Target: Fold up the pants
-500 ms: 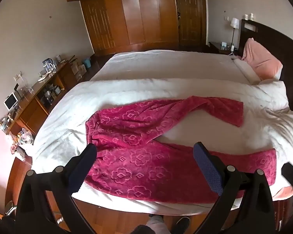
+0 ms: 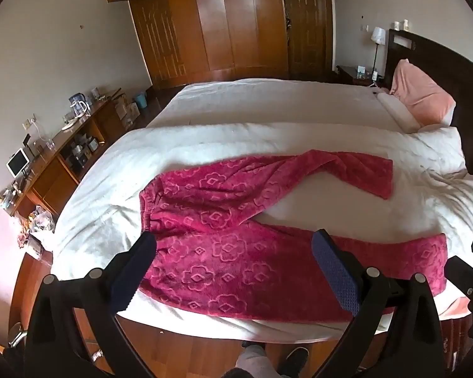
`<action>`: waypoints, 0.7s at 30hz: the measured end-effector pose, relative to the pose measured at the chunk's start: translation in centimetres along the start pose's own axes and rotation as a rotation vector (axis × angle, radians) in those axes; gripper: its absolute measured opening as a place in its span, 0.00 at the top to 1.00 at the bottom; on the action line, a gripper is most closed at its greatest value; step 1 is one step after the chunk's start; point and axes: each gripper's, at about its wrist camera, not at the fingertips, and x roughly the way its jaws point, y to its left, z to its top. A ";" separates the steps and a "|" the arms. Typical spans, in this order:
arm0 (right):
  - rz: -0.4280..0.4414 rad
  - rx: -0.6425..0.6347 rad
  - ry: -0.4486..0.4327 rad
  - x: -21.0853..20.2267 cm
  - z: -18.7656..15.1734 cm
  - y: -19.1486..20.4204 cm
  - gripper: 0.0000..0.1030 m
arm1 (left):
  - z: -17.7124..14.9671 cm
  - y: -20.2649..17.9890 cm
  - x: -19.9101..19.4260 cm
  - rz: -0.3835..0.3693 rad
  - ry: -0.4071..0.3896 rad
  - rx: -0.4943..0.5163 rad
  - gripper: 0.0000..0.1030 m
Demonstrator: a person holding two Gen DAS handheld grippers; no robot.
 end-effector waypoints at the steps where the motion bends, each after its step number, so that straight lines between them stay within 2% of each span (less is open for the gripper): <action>1: 0.001 0.005 0.000 -0.2 -0.3 -0.3 0.03 | 0.0 -0.1 0.0 0.000 0.003 0.001 0.05; 3: -0.007 0.012 0.010 -0.1 0.2 0.2 0.03 | -0.1 -0.2 0.1 -0.001 0.007 0.004 0.05; 21: -0.018 0.081 0.023 0.0 0.1 -2.9 0.03 | -0.4 -3.1 1.4 -0.020 0.063 0.049 0.05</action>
